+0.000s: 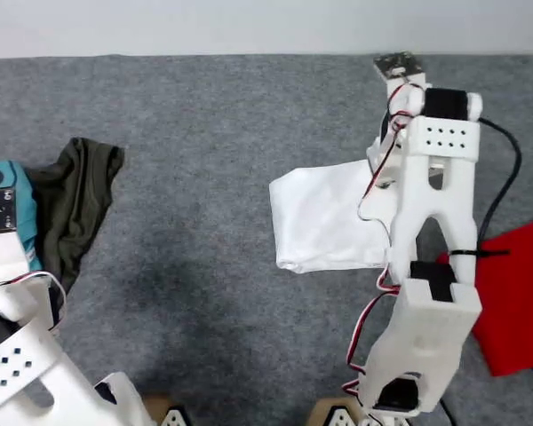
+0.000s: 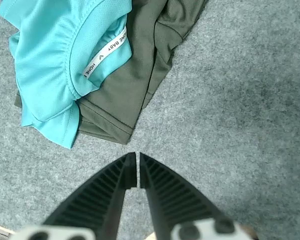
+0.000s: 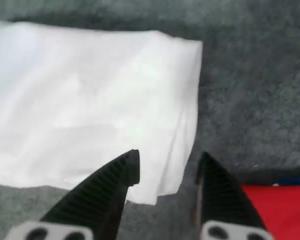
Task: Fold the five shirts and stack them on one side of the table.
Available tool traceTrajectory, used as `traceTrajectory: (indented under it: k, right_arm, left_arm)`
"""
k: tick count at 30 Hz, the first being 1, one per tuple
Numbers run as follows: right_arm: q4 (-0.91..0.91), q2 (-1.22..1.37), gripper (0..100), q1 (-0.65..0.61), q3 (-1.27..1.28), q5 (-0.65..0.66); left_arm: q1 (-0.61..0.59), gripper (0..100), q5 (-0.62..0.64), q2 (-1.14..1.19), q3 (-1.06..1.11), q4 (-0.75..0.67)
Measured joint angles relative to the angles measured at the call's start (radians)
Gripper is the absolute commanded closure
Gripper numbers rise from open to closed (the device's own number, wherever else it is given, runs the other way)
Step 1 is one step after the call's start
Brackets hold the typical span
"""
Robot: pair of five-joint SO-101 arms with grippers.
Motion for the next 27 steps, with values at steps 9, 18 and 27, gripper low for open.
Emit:
traceTrajectory:
  k: [9,18,27]
  right_arm:
    - [-0.021,-0.002,98.8,-0.031,0.242,0.002]
    - [-0.241,0.121,98.8,0.058,0.399,0.014]
    - [-0.092,0.121,98.8,0.087,0.305,0.034]
  left_arm:
    - [0.0,98,-0.003,0.0,0.0,0.0]
    - [0.0,98,-0.078,0.0,0.0,0.0]
    - [0.0,98,-0.089,0.0,0.0,-0.028]
